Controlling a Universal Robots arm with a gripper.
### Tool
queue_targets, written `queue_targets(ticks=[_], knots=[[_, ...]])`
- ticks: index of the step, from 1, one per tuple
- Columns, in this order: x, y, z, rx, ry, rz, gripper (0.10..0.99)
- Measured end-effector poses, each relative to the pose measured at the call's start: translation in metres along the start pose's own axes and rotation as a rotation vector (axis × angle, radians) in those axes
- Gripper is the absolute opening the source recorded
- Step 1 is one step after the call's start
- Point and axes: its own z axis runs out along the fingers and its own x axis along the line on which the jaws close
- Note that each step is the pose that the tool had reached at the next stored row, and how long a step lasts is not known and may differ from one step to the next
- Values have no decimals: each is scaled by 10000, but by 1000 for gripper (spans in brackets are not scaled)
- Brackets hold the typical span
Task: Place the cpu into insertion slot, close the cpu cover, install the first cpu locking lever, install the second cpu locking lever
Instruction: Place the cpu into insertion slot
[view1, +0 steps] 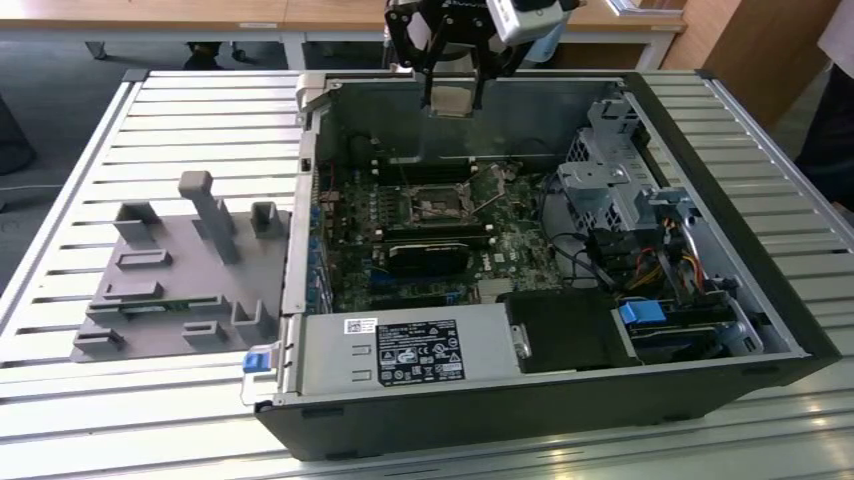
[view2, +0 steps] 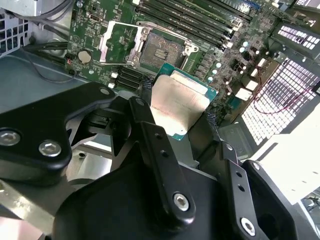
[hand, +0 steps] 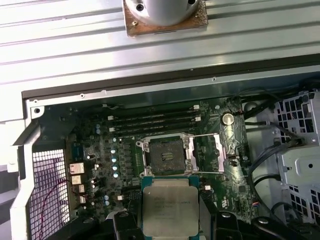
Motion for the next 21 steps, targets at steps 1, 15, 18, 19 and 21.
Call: queue_targets(ticks=[1,15,18,19,21], knots=[[0,0,0,-1,-4,46,541],[0,-1,7,-14,-65,723,541],[0,-1,8,-16,-78,868,541],[0,-1,8,-17,-81,905,541],[0,-1,8,-18,-88,979,541]])
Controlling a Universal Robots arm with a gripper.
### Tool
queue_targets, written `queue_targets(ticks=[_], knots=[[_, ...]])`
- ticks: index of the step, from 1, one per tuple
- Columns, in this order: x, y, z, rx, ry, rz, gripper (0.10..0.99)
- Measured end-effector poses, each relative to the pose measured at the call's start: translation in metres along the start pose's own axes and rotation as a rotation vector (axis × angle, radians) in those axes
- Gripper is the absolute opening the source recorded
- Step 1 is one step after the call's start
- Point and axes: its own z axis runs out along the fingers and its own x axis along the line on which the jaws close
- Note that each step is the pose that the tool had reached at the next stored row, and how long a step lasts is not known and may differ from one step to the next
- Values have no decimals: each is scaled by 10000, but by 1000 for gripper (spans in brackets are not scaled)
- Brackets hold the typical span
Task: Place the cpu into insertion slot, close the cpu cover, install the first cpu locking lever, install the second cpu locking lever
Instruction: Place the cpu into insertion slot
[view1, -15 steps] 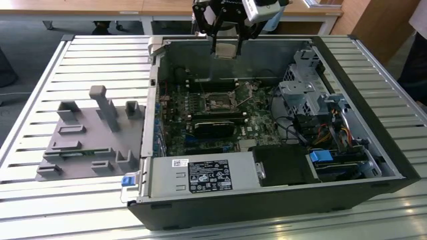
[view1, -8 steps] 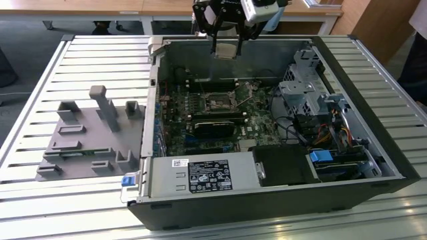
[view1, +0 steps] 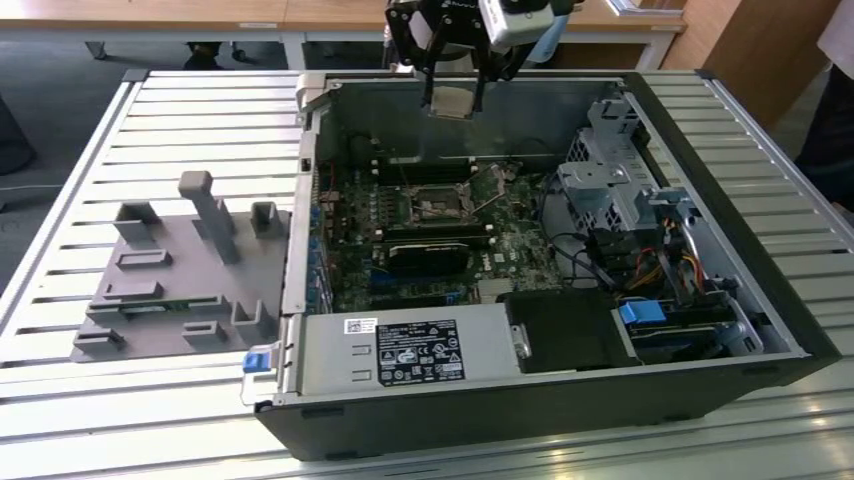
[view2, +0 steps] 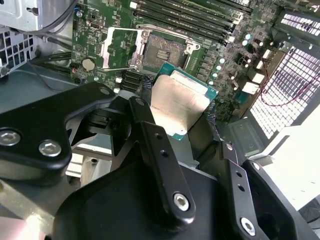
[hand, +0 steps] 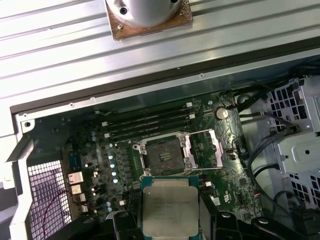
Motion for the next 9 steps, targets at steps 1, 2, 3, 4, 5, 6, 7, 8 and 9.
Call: queue_targets(ticks=[1,2,3,4,5,6,7,8,9], knots=[[0,0,0,-1,-3,36,541],[0,0,1,-2,-7,72,541],[0,0,1,-2,-10,110,541],[0,0,2,-3,-13,152,541],[0,0,2,-4,-17,187,541],[0,0,2,-4,-20,219,541],[0,0,3,-5,-24,257,541],[0,0,3,-5,-27,297,541],[0,0,3,-5,-31,341,541]])
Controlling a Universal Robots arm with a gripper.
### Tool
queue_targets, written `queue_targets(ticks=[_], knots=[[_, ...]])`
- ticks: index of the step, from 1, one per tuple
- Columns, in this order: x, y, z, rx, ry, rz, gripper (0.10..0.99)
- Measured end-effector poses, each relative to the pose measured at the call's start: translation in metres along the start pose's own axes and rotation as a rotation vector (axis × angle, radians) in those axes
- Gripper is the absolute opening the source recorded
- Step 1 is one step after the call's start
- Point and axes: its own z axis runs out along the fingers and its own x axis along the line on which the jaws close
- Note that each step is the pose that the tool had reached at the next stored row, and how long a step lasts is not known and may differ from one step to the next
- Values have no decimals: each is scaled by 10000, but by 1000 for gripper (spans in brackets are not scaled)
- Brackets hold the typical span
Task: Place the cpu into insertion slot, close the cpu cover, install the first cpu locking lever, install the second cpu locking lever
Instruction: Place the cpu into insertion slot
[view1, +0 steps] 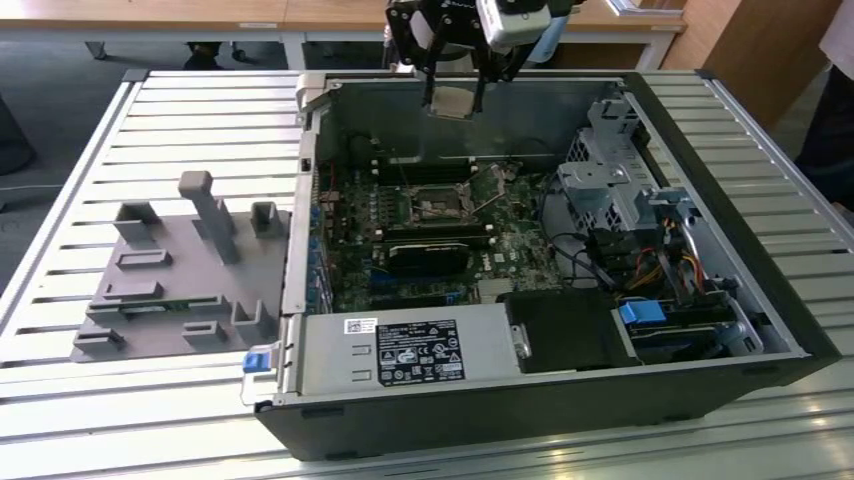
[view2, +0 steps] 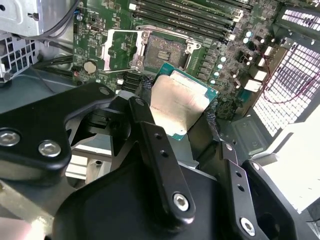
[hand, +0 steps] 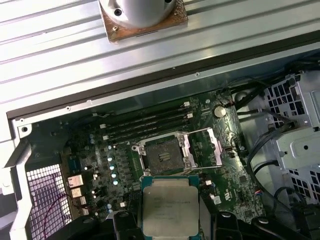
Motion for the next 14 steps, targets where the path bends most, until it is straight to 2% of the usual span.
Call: queue_targets(ticks=[14], knots=[[0,-1,11,-7,-89,963,541]])
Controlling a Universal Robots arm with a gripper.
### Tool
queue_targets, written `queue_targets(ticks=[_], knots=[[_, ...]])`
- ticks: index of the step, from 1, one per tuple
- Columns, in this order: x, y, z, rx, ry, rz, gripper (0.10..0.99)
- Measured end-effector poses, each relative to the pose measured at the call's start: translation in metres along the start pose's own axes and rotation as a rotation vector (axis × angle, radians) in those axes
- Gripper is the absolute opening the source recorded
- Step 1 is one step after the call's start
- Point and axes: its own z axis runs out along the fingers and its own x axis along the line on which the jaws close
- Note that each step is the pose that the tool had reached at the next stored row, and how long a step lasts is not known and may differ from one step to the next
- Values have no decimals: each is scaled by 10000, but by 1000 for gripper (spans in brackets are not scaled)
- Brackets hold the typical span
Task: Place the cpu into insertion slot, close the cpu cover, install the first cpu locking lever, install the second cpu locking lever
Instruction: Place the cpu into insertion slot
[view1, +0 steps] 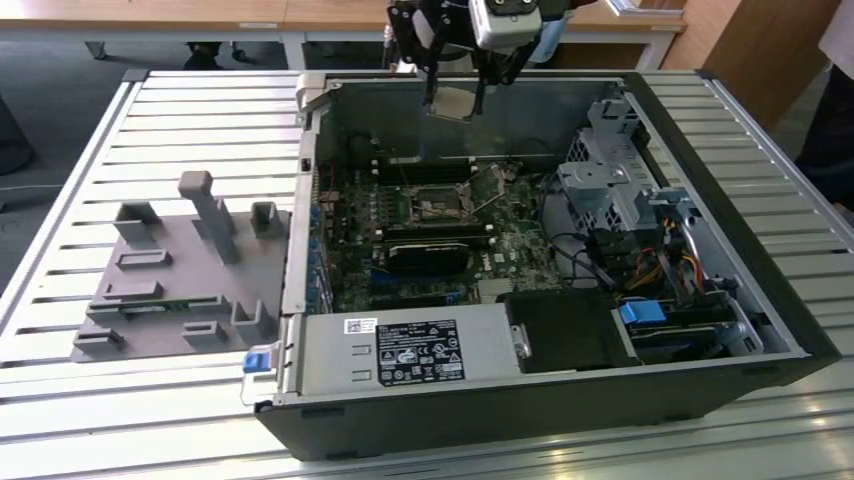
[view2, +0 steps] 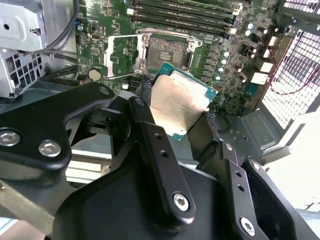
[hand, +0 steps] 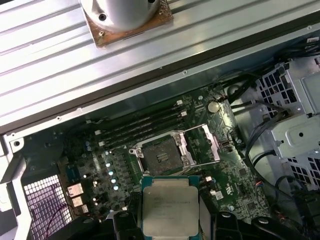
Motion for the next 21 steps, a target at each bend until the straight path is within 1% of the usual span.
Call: queue_targets(ticks=[7,17,21], knots=[[0,-1,9,2,-50,519,541],[0,-2,21,10,-144,1469,541],[0,-2,24,40,-192,1809,541]])
